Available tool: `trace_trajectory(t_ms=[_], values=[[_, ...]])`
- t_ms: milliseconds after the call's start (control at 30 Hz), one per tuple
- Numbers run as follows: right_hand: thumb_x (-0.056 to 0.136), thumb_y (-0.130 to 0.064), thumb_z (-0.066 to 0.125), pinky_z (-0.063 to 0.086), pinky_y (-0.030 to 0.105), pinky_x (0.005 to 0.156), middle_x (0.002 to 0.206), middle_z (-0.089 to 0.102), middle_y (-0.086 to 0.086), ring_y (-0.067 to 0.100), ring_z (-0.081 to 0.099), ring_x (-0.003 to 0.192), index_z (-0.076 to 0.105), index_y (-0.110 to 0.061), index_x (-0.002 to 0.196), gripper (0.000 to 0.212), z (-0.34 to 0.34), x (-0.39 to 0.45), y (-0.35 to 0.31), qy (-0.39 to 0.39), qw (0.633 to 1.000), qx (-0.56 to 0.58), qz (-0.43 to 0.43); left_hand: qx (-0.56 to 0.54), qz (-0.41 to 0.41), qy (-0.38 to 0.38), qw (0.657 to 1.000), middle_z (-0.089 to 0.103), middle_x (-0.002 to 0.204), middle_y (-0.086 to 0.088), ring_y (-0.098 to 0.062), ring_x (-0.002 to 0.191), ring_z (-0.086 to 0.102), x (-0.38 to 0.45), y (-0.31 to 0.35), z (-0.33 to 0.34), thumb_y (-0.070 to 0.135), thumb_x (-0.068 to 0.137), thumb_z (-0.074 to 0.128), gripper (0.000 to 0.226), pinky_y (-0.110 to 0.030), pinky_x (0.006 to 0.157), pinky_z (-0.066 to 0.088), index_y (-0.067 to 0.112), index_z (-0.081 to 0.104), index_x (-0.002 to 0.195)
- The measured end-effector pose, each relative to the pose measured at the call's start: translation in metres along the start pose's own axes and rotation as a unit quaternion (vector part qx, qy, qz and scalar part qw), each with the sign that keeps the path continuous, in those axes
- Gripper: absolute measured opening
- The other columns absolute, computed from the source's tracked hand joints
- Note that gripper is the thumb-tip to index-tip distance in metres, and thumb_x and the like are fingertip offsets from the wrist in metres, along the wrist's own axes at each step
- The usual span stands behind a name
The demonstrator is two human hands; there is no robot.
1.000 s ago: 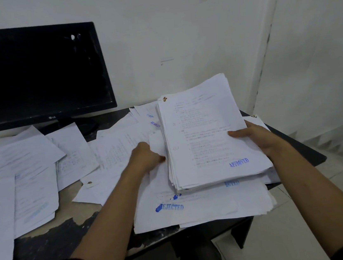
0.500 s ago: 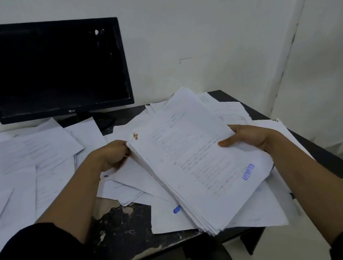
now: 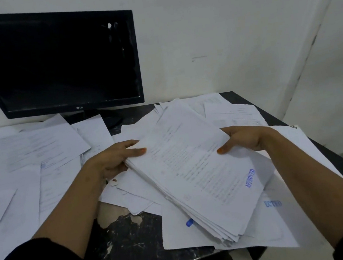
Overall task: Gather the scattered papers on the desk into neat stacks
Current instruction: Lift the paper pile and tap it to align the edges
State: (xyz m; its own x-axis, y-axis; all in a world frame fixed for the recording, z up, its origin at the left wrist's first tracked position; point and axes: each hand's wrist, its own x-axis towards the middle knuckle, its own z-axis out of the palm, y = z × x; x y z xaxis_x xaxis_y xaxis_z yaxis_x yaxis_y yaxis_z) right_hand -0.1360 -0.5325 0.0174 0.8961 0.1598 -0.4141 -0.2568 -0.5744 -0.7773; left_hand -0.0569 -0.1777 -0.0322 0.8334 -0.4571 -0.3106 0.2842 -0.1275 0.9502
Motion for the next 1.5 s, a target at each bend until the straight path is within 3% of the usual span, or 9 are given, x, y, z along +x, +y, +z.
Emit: trace_trajectory(t_ms=[133, 267, 433, 600, 767, 967, 1033, 1300, 1500], values=[[0.084, -0.008, 0.071, 0.057, 0.031, 0.073, 0.107, 0.072, 0.002, 0.022, 0.071, 0.09, 0.063, -0.028, 0.115, 0.038, 0.003, -0.001, -0.003, 0.021, 1.0, 0.009, -0.016, -0.024, 0.052, -0.021, 0.998, 0.068, 0.121, -0.009, -0.027, 0.108, 0.067, 0.0, -0.003, -0.003, 0.029, 0.029, 0.1, 0.102, -0.036, 0.089, 0.056, 0.019, 0.063, 0.124], [0.085, -0.005, 0.069, 0.057, 0.034, 0.078, 0.11, 0.072, 0.004, 0.024, 0.07, 0.094, 0.062, -0.024, 0.12, 0.041, 0.002, -0.005, -0.004, 0.039, 0.998, 0.033, -0.048, -0.063, 0.09, -0.051, 0.993, 0.071, 0.114, -0.009, -0.025, 0.097, 0.071, -0.005, 0.013, -0.001, 0.022, 0.028, 0.1, 0.1, -0.03, 0.074, 0.059, 0.02, 0.065, 0.121], [0.081, 0.004, 0.068, 0.056, 0.044, 0.084, 0.111, 0.071, 0.01, 0.032, 0.069, 0.098, 0.064, -0.017, 0.118, 0.042, -0.009, -0.008, 0.008, 0.082, 0.983, 0.138, -0.093, -0.171, 0.124, 0.047, 0.976, 0.069, 0.108, -0.011, -0.021, 0.088, 0.071, 0.002, 0.036, 0.018, 0.035, 0.083, 0.069, 0.032, -0.031, 0.072, 0.059, 0.011, 0.074, 0.104], [0.082, 0.011, 0.06, 0.056, 0.039, 0.087, 0.107, 0.073, 0.008, 0.03, 0.067, 0.102, 0.063, -0.01, 0.115, 0.039, -0.032, -0.02, 0.038, 0.166, 0.932, 0.302, -0.113, -0.154, 0.132, 0.172, 0.964, 0.059, 0.129, 0.0, -0.024, 0.112, 0.061, 0.023, 0.05, 0.055, 0.046, 0.093, 0.057, 0.042, -0.04, 0.093, 0.049, 0.022, 0.055, 0.128], [0.091, 0.009, 0.052, 0.052, 0.048, 0.083, 0.101, 0.068, 0.013, 0.026, 0.071, 0.075, 0.061, -0.005, 0.109, 0.025, -0.058, -0.035, 0.062, 0.255, 0.867, 0.428, -0.013, -0.02, 0.111, 0.133, 0.985, 0.063, 0.126, -0.005, -0.025, 0.104, 0.066, 0.046, 0.055, 0.119, 0.033, 0.096, 0.059, 0.028, -0.037, 0.087, 0.052, 0.018, 0.059, 0.119], [0.09, 0.009, 0.055, 0.051, 0.049, 0.081, 0.117, 0.062, 0.02, 0.034, 0.062, 0.085, 0.057, 0.003, 0.11, 0.021, -0.072, -0.027, 0.076, 0.315, 0.886, 0.328, 0.093, 0.229, 0.046, 0.062, 0.97, 0.055, 0.109, -0.006, -0.02, 0.091, 0.055, 0.075, 0.044, 0.173, 0.048, 0.094, 0.055, 0.031, -0.03, 0.077, 0.044, 0.019, 0.055, 0.105], [0.088, 0.006, 0.058, 0.051, 0.046, 0.088, 0.122, 0.061, 0.018, 0.036, 0.061, 0.098, 0.054, 0.001, 0.121, 0.033, -0.076, -0.02, 0.078, 0.328, 0.906, 0.255, 0.082, 0.291, 0.047, 0.068, 0.953, 0.053, 0.121, -0.002, -0.021, 0.106, 0.054, 0.082, 0.038, 0.178, 0.051, 0.094, 0.054, 0.045, -0.031, 0.089, 0.042, 0.017, 0.054, 0.123], [0.088, 0.001, 0.057, 0.05, 0.036, 0.078, 0.121, 0.059, 0.011, 0.033, 0.058, 0.101, 0.046, -0.013, 0.135, 0.05, -0.082, -0.011, 0.072, 0.307, 0.931, 0.19, 0.049, 0.241, 0.099, 0.069, 0.963, 0.058, 0.118, 0.003, -0.006, 0.091, 0.057, 0.076, 0.022, 0.175, 0.028, 0.094, 0.063, 0.037, -0.018, 0.072, 0.045, 0.016, 0.053, 0.127], [0.088, 0.007, 0.055, 0.054, 0.04, 0.077, 0.119, 0.063, 0.015, 0.035, 0.064, 0.096, 0.054, -0.006, 0.123, 0.038, -0.086, -0.014, 0.075, 0.299, 0.918, 0.26, 0.026, 0.276, 0.182, 0.141, 0.933, 0.057, 0.123, 0.008, -0.01, 0.092, 0.061, 0.056, 0.024, 0.137, 0.025, 0.091, 0.067, 0.029, -0.029, 0.079, 0.05, 0.029, 0.056, 0.117]])
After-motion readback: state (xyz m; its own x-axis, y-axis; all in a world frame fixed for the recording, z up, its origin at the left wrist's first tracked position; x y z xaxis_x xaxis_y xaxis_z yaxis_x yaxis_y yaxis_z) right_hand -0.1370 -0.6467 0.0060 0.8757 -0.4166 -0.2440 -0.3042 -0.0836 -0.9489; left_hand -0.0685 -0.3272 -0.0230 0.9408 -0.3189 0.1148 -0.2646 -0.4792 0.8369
